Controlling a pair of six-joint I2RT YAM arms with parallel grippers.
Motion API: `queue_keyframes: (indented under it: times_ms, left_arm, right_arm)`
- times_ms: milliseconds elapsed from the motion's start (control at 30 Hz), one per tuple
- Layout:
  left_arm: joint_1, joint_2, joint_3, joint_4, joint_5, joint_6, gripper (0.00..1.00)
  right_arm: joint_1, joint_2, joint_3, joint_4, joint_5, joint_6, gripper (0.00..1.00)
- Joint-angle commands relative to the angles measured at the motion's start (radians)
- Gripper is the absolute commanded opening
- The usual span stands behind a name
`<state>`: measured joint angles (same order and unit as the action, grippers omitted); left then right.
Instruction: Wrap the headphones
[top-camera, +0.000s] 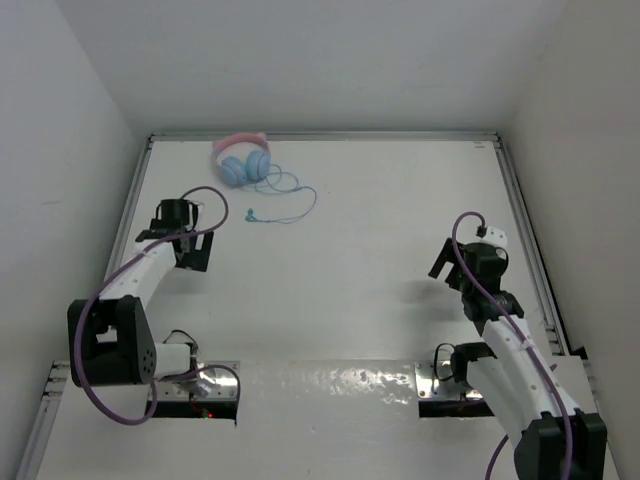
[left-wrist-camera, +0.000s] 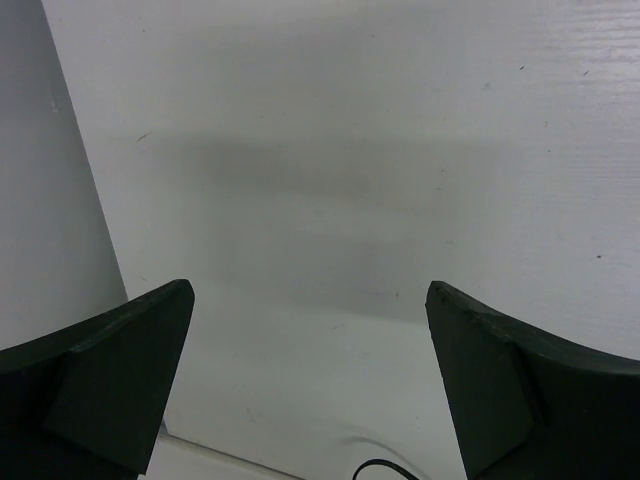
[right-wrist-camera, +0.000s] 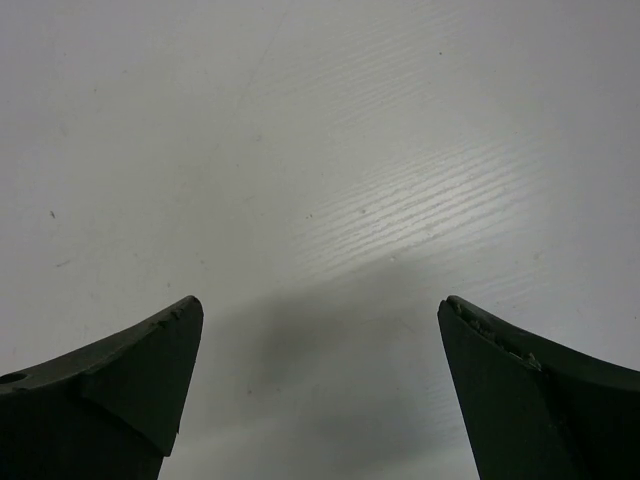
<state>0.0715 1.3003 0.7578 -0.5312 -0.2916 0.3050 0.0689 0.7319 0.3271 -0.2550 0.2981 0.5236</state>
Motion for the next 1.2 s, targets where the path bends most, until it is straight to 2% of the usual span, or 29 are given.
queue_keyframes:
  times_ms: [0, 133, 200, 233, 267, 300, 333, 367, 400, 433, 467, 500, 533, 600, 667, 800, 967, 1067, 1100, 1167]
  left_arm:
    - [-0.001, -0.068, 0.041, 0.005, 0.032, -0.003, 1.00]
    - [-0.002, -0.075, 0.155, -0.061, 0.167, 0.048, 1.00]
    - [-0.002, -0.065, 0.228, -0.062, 0.218, 0.130, 1.00]
    - [-0.001, -0.034, 0.267, -0.049, 0.264, 0.153, 0.99]
    - [-0.002, 0.000, 0.314, -0.043, 0.287, 0.175, 0.94]
    - [-0.002, 0.040, 0.448, -0.046, 0.336, 0.166, 0.78]
    - [-0.002, 0.160, 0.539, -0.062, 0.357, 0.143, 0.73]
    - [-0.002, 0.321, 0.756, -0.126, 0.402, 0.087, 0.70]
    - [-0.002, 0.323, 0.870, -0.163, 0.422, 0.056, 0.70]
    - [-0.002, 0.497, 0.997, -0.203, 0.434, 0.022, 0.71]
    - [-0.002, 0.590, 1.117, -0.238, 0.440, -0.045, 0.74]
    - [-0.002, 0.670, 1.352, -0.295, 0.447, -0.072, 0.79]
    - [-0.002, 0.827, 1.464, -0.314, 0.444, -0.096, 0.82]
    - [0.007, 0.974, 1.627, -0.282, 0.405, -0.156, 0.89]
    - [0.043, 1.008, 1.582, -0.219, 0.407, -0.241, 0.92]
    - [0.068, 1.066, 1.462, -0.009, 0.424, -0.293, 0.98]
    - [0.057, 1.223, 1.595, 0.040, 0.411, -0.375, 0.99]
    - [0.057, 1.280, 1.583, 0.060, 0.396, -0.385, 0.99]
    - [0.057, 1.287, 1.569, 0.066, 0.387, -0.382, 0.98]
    - [0.056, 1.297, 1.545, 0.074, 0.370, -0.373, 0.88]
  right_arm:
    - [0.003, -0.015, 0.029, -0.026, -0.042, 0.013, 0.99]
    - [0.003, -0.022, 0.029, -0.015, -0.073, 0.029, 0.99]
    - [0.003, -0.016, 0.026, 0.009, -0.111, 0.018, 0.99]
    - [0.003, -0.009, 0.024, 0.020, -0.126, 0.006, 0.95]
    - [0.003, -0.002, 0.024, 0.031, -0.146, -0.016, 0.93]
    - [0.003, 0.004, 0.035, 0.040, -0.184, -0.023, 0.91]
    - [0.003, 0.014, 0.047, 0.039, -0.201, -0.033, 0.89]
    - [0.005, 0.036, 0.081, 0.025, -0.230, -0.034, 0.89]
    - [0.005, 0.047, 0.099, 0.020, -0.238, -0.039, 0.89]
    - [0.008, 0.063, 0.119, 0.016, -0.241, -0.048, 0.89]
    - [0.006, 0.098, 0.137, 0.014, -0.246, -0.054, 0.89]
    - [0.008, 0.115, 0.170, 0.017, -0.244, -0.060, 0.89]
    - [0.008, 0.136, 0.187, 0.022, -0.237, -0.065, 0.89]
    - [0.012, 0.199, 0.223, 0.043, -0.222, -0.062, 0.89]
    - [0.019, 0.248, 0.275, 0.036, -0.206, -0.036, 0.89]
    - [0.037, 0.392, 0.360, -0.003, -0.228, -0.016, 0.88]
    - [0.066, 0.489, 0.432, -0.050, -0.224, -0.020, 0.87]
    - [0.089, 0.518, 0.454, -0.070, -0.214, -0.025, 0.86]
    - [0.095, 0.521, 0.454, -0.070, -0.211, -0.033, 0.86]
    - [0.106, 0.523, 0.449, -0.067, -0.205, -0.037, 0.86]
